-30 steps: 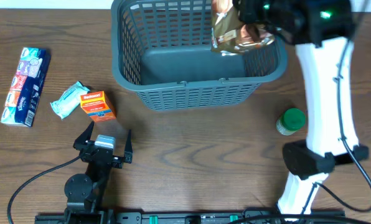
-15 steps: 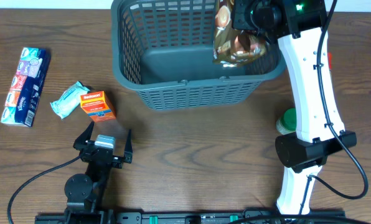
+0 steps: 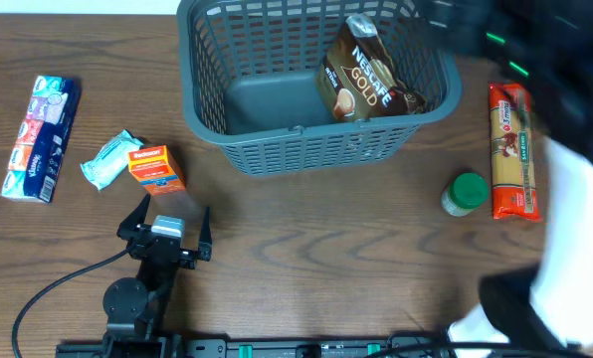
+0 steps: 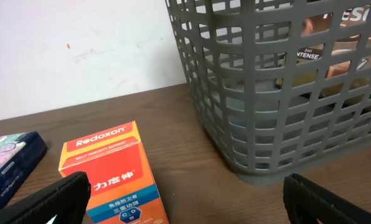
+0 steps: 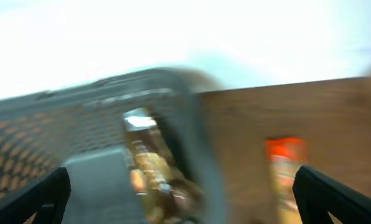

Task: Pack container
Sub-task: 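Lower the right gripper onto the red spaghetti pack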

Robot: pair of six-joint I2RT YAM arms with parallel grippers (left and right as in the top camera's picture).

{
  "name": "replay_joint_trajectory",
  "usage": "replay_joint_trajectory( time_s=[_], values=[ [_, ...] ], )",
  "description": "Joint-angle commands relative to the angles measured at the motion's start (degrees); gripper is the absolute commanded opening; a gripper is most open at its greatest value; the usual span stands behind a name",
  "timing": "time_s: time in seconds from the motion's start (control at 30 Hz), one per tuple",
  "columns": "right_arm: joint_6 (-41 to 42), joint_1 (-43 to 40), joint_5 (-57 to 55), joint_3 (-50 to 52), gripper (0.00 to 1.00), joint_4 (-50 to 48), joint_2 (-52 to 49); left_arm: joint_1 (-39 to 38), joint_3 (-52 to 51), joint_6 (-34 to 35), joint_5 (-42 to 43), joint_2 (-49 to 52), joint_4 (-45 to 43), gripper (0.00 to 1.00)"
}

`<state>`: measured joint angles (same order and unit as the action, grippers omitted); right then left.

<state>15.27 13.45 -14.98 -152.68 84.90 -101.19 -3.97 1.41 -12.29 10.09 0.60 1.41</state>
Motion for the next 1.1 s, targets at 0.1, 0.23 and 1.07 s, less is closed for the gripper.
replay_joint_trajectory(
  time_s=[0.1, 0.23, 1.07],
  values=[
    [0.61, -10.40, -7.06, -0.44, 0.99, 8.81, 2.08, -0.09, -1.18, -0.74, 0.35, -0.26, 1.51, 0.98],
    [0.35, -18.53, -5.01, -0.09, 0.99, 11.78, -0.44, -0.09, -1.18, -0.74, 0.35, -0.26, 1.51, 0.99],
    [-16.37, -33.24, 16.79, -0.09, 0.99, 1.51, -40.17, -0.09, -1.18, -0.74, 0.35, -0.26, 1.51, 0.98]
  ],
)
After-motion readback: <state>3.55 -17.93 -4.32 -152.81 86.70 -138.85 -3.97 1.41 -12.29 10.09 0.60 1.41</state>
